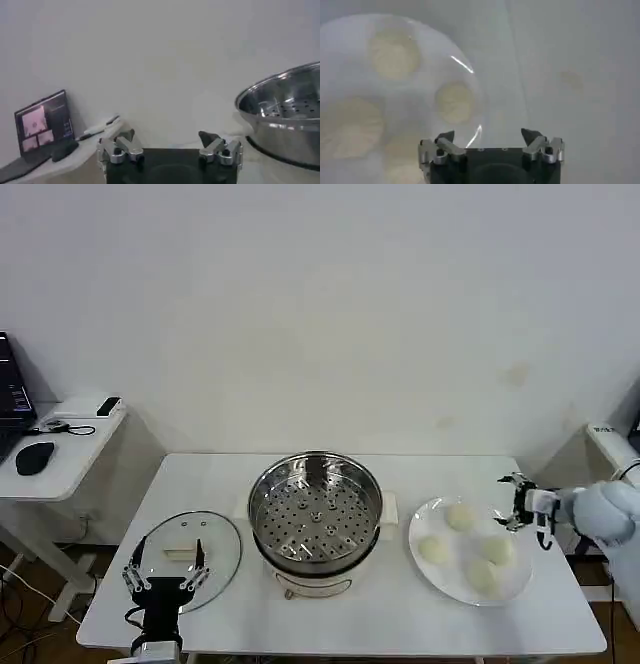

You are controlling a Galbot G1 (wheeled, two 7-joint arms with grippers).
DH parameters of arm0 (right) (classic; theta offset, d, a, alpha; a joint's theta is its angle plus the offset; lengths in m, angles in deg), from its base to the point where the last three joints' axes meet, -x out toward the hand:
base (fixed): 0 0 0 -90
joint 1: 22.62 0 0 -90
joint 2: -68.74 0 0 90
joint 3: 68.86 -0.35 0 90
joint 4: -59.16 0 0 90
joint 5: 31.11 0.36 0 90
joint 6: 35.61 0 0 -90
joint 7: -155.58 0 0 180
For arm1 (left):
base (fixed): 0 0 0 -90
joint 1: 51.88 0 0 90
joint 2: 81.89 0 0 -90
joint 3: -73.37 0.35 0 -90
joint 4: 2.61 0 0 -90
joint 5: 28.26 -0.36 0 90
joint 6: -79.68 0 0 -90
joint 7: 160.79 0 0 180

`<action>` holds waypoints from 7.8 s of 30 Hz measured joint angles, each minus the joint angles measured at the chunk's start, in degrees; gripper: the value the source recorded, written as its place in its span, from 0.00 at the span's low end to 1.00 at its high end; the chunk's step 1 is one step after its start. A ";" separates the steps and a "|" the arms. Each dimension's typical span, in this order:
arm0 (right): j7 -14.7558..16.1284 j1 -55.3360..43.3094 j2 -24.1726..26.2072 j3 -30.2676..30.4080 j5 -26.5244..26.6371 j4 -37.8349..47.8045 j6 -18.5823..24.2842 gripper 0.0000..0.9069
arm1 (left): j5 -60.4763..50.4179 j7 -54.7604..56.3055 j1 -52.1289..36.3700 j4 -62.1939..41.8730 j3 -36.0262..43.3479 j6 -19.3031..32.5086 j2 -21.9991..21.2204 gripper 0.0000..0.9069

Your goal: Take steamed baozi put them in steamer then cover it.

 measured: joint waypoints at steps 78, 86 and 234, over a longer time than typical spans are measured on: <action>6.12 -50.58 -10.49 49.76 16.28 12.94 -3.73 0.52 | -2.22 -0.30 -1.08 0.01 0.28 0.93 0.63 1.00; 5.96 -62.53 -15.67 58.21 22.62 9.48 -1.64 0.57 | -1.57 0.44 -1.12 -0.21 0.06 0.97 1.06 1.00; -0.40 -38.05 -5.75 61.67 19.32 1.37 -12.50 0.67 | 25.33 -3.41 -4.64 -6.81 -6.65 1.65 13.35 1.00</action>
